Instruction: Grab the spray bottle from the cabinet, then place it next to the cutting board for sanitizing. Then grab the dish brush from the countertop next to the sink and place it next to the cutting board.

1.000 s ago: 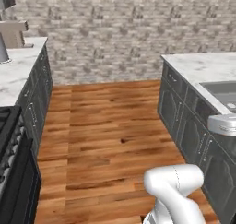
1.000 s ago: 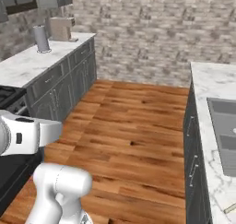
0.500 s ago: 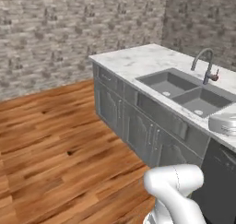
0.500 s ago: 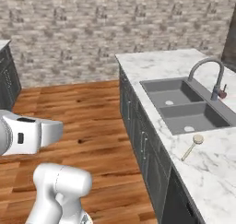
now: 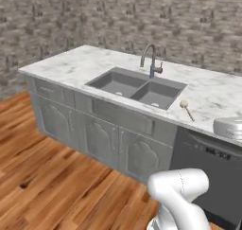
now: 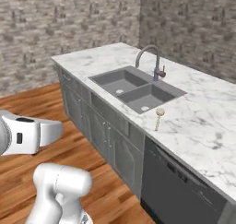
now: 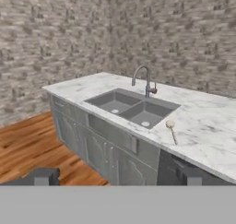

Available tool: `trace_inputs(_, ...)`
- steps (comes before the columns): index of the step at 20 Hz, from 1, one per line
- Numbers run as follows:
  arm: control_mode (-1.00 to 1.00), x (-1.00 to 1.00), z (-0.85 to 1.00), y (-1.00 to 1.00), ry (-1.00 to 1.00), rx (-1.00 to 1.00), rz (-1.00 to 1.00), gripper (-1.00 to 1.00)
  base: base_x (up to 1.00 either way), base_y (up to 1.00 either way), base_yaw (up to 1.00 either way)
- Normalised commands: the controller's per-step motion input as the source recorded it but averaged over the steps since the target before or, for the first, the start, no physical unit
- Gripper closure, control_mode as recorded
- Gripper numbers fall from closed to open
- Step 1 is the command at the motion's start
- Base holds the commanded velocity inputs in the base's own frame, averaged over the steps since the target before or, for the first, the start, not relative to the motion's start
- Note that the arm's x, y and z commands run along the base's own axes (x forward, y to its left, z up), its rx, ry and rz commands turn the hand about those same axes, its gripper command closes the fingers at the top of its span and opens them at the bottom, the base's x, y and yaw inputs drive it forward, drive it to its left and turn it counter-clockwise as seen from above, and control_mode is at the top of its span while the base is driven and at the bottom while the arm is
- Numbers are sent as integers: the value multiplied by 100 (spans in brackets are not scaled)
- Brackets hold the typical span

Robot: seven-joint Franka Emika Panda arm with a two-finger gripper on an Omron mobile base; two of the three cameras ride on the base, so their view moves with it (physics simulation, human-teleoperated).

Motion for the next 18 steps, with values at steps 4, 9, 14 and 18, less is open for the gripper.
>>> trace_inputs(4, 100, 0, 0, 0, 0, 0, 0, -100, 21, 9, -48)
trace_inputs(9, 100, 0, 0, 0, 0, 0, 0, -100, 49, 0, -40)
trace_inputs(14, 100, 0, 0, 0, 0, 0, 0, -100, 84, 23, -21)
trace_inputs(18, 100, 0, 0, 0, 0, 0, 0, -100, 98, 27, -17)
